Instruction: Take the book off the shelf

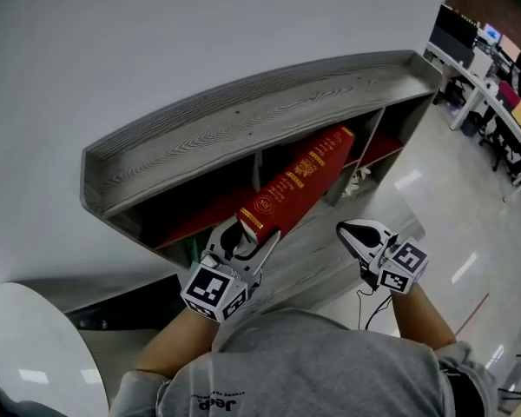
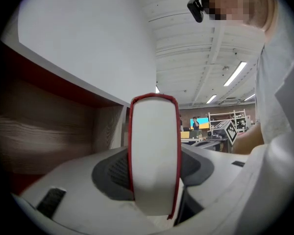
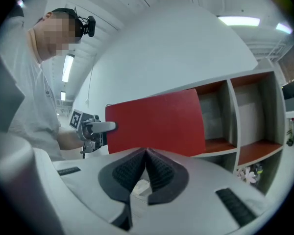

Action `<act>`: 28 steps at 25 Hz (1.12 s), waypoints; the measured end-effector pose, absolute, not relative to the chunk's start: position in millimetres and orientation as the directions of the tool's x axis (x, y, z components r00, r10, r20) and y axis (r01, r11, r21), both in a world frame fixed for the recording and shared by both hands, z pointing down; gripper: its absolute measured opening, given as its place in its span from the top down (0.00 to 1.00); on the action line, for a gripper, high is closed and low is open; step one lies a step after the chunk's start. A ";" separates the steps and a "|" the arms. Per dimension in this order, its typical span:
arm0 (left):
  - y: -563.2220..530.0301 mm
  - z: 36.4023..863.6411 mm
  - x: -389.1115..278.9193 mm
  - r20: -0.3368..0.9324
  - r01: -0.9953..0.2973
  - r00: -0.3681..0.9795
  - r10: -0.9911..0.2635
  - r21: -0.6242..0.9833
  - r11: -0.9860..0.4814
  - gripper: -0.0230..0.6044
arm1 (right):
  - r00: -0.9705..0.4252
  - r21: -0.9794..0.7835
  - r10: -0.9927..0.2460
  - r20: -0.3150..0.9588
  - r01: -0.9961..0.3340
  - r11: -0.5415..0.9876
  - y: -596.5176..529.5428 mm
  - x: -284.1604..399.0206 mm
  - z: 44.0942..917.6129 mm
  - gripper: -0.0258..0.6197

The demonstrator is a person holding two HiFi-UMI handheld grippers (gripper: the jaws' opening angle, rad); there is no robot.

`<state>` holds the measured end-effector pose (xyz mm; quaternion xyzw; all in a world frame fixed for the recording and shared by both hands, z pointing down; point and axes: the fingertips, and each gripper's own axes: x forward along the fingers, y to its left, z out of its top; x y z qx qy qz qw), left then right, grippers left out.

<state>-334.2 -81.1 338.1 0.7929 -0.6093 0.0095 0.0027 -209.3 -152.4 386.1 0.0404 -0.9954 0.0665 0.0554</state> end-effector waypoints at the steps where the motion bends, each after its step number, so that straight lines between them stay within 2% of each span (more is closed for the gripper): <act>1: -77.7 338.7 -332.6 0.015 -0.961 0.276 -0.961 -0.005 -0.276 0.56 | -0.988 -0.124 -0.097 0.119 -0.112 0.986 -148.0 -204.9 386.8 0.95; 10: -63.3 349.9 -297.7 0.007 -0.888 0.460 -0.888 0.035 -0.459 0.56 | -0.944 -0.114 -0.300 0.140 -0.316 0.942 -107.0 -150.5 391.7 0.95; 17: -91.1 349.4 -237.4 -0.009 -0.802 0.591 -0.807 0.106 -0.588 0.56 | -0.871 -0.097 -0.470 0.141 -0.485 0.869 -101.0 -68.4 384.4 0.95; 22: -123.6 377.5 -223.5 -0.022 -0.749 0.638 -0.770 0.215 -0.627 0.56 | -0.819 -0.104 -0.552 0.153 -0.569 0.816 -106.7 -38.3 404.0 0.95; 28: -184.7 398.0 -165.2 0.007 -0.706 0.667 -0.745 0.325 -0.629 0.56 | -0.785 -0.111 -0.605 0.134 -0.619 0.778 -148.7 31.1 405.3 0.95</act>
